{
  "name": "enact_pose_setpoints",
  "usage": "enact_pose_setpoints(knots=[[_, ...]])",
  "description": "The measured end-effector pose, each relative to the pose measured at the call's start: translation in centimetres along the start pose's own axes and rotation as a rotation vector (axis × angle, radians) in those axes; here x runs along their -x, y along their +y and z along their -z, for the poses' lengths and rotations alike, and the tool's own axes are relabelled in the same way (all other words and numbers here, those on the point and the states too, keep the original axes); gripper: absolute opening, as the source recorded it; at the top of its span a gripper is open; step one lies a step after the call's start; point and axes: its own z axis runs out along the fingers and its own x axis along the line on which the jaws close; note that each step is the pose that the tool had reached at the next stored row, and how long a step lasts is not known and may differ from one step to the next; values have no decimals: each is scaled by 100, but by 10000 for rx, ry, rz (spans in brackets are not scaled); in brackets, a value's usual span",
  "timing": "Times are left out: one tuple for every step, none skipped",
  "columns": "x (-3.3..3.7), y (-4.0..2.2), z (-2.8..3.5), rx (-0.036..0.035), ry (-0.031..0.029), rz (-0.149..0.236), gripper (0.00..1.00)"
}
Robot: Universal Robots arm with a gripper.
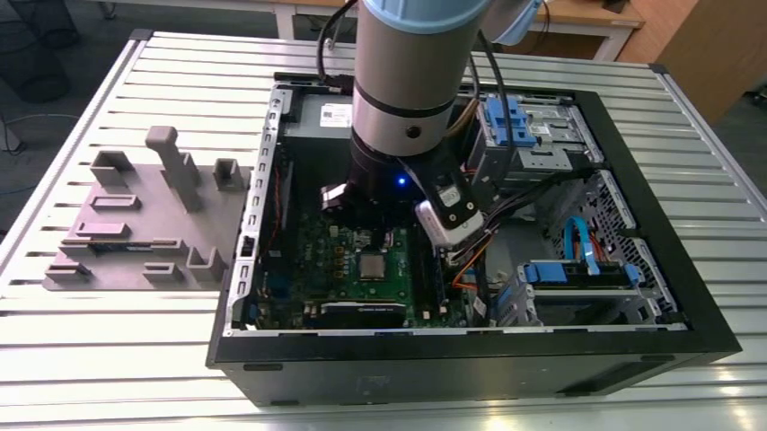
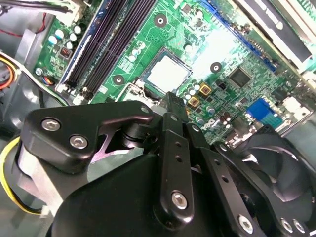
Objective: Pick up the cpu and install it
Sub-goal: 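Close the cpu cover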
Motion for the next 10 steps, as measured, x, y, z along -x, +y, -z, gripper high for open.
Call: enact_pose_setpoints(knots=[[0, 0, 0, -3, 4, 96, 10], [0, 0, 0, -4, 8, 198, 10], [0, -1, 1, -7, 12, 303, 10], [0, -1, 1, -10, 16, 410, 10], [0, -1, 1, -11, 20, 519, 10], [0, -1, 1, -14, 24, 647, 10], [0, -1, 0, -16, 29, 778, 10], [0, -1, 0, -19, 33, 925, 10], [0, -1, 0, -22, 39, 1076, 10], [0, -1, 0, -24, 44, 1233, 10]])
